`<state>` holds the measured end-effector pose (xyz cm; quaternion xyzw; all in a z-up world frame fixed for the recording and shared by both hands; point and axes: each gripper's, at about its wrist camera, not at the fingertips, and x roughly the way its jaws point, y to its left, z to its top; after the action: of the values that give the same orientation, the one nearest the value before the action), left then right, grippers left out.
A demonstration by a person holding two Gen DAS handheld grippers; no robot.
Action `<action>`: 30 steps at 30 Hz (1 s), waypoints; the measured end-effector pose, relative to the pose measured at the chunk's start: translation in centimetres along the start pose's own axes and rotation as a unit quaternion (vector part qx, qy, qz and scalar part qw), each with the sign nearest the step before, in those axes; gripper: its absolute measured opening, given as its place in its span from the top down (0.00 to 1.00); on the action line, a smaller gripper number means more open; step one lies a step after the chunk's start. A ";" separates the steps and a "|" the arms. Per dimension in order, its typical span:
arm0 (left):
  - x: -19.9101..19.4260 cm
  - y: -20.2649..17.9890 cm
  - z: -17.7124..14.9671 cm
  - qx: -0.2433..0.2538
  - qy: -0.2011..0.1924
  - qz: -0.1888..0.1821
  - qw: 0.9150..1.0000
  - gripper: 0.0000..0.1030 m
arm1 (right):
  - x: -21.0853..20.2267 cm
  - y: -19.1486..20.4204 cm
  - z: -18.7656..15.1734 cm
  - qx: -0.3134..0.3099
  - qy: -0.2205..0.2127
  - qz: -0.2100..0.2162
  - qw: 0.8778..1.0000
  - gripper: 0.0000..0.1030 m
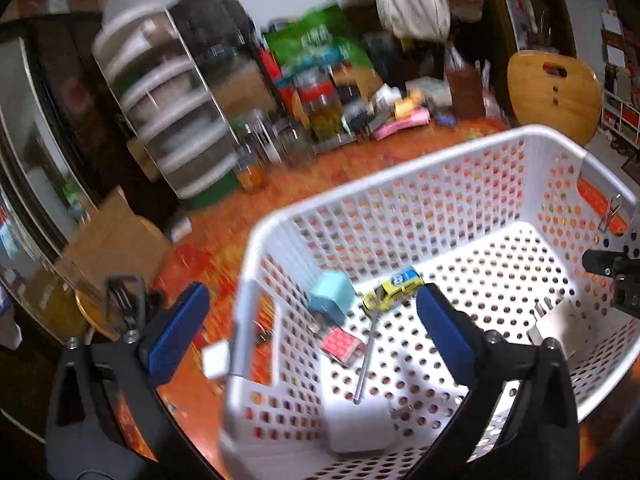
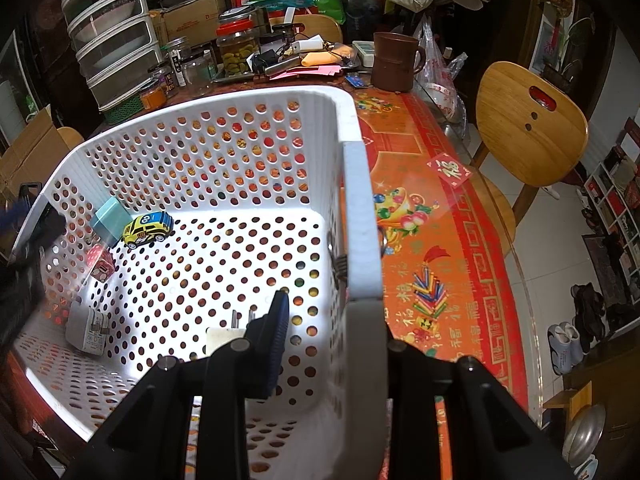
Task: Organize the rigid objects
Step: 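Carry the metal rod into the basket and open the left tool, then grasp the white square card with the left tool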
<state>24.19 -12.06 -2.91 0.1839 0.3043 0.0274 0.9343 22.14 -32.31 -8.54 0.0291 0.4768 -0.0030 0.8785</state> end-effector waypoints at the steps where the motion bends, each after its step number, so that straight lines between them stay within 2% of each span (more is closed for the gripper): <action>1: -0.4 0.5 0.0 -0.005 -0.004 -0.007 1.000 0.01 | 0.0 -0.1 0.0 0.000 0.000 0.000 1.000 0.72; 5: -1.7 4.5 -0.4 -0.036 -0.013 -0.009 0.999 0.01 | 0.0 -0.1 -0.1 0.000 0.000 -0.001 1.000 0.72; 11: -1.5 14.7 -2.8 -0.104 -0.016 0.033 0.994 0.01 | 0.0 -0.1 -0.2 -0.002 0.001 -0.001 1.000 0.72; 13: 0.2 17.7 -4.1 -0.121 0.002 0.049 0.991 0.01 | 0.0 -0.1 -0.1 -0.002 0.001 -0.001 1.000 0.72; 14: 1.7 18.9 -4.8 -0.128 0.023 0.041 0.991 0.01 | 0.0 -0.1 -0.1 -0.001 0.001 -0.001 1.000 0.72; 15: 3.5 19.8 -5.8 -0.137 0.046 0.019 0.989 0.01 | 0.0 -0.1 -0.1 -0.001 0.001 -0.001 1.000 0.72; 16: 5.2 20.3 -6.8 -0.143 0.067 -0.004 0.987 0.01 | -0.1 -0.1 -0.1 -0.001 0.001 -0.002 1.000 0.72; 18: 7.9 20.2 -8.5 -0.140 0.099 -0.027 0.985 0.01 | -0.1 -0.1 -0.1 -0.001 0.001 -0.001 1.000 0.72; 22: 11.6 18.6 -10.3 -0.133 0.129 -0.053 0.981 0.01 | -0.1 -0.1 -0.1 -0.002 0.001 -0.001 1.000 0.72; 25: 13.6 17.6 -10.9 -0.139 0.144 -0.056 0.978 0.03 | -0.2 -0.1 -0.1 -0.004 0.001 0.000 1.000 0.72; 28: 15.2 17.0 -11.5 -0.139 0.157 -0.064 0.976 0.12 | -0.2 -0.1 0.0 -0.005 0.001 0.000 1.000 0.72; 30: 16.1 16.4 -12.1 -0.135 0.169 -0.064 0.974 0.23 | -0.2 -0.1 0.0 -0.005 0.001 -0.001 1.000 0.72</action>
<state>31.26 9.80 -15.02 0.0291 0.4622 0.0391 0.8855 22.01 -32.37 -8.38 0.0245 0.4776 -0.0012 0.8782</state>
